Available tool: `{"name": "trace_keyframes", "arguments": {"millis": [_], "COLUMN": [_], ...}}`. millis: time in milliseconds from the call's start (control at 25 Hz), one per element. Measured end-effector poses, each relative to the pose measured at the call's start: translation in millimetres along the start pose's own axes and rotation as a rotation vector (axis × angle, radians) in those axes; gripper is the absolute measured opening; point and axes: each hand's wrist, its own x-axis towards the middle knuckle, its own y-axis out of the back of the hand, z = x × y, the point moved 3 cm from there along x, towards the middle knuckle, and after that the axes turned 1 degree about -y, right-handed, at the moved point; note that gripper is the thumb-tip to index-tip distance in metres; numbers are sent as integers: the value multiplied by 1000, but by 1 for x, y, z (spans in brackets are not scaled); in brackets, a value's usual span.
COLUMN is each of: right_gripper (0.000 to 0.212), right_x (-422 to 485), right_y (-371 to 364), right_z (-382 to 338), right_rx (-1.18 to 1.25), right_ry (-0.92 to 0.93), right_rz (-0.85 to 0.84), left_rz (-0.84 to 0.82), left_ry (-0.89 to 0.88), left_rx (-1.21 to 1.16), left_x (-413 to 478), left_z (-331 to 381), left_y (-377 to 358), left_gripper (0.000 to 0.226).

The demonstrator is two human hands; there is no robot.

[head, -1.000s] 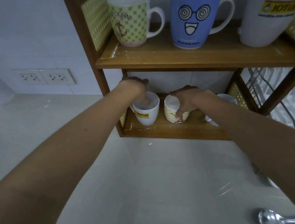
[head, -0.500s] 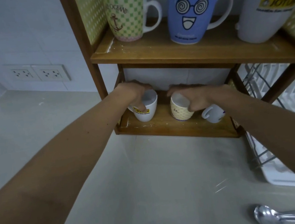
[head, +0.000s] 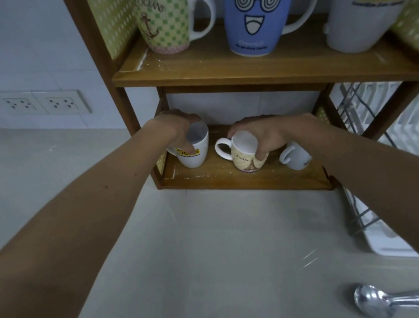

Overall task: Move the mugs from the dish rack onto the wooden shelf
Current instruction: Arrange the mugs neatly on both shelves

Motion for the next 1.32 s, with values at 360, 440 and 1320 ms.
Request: {"name": "trace_keyframes", "arguments": {"millis": [360, 440, 1320], "right_gripper": [82, 86, 69], "right_x": [13, 13, -41], "right_y": [4, 4, 4], "right_z": [-5, -4, 75], "right_rx": [-90, -76, -220], "right_ry": [-68, -49, -397], "right_rz": [108, 82, 21], "left_rz": [-4, -11, 84], "left_ry": [0, -1, -187], "left_rx": [-54, -47, -115], "left_x": [4, 4, 38], "left_z": [-8, -7, 100], "left_y": [-3, -2, -12], "left_gripper": [92, 92, 83]}}
